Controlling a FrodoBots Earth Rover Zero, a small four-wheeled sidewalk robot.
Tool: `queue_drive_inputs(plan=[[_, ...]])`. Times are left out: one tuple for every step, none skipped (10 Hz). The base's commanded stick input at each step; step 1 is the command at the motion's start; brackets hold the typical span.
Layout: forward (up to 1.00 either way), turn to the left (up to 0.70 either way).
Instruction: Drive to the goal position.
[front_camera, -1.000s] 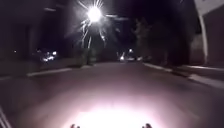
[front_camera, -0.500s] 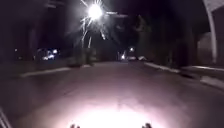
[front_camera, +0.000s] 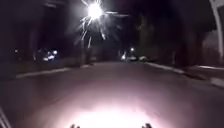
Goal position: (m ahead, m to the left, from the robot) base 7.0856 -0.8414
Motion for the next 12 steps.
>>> queue_drive_inputs(plan=[[0.85,0.00],[0.85,0.00],[0.85,0.00],[0.85,0.00],[0.85,0.00],[0.85,0.00],[0.85,0.00],[0.85,0.00],[0.85,0.00],[0.85,0.00],[0.85,0.00],[0.85,0.00]])
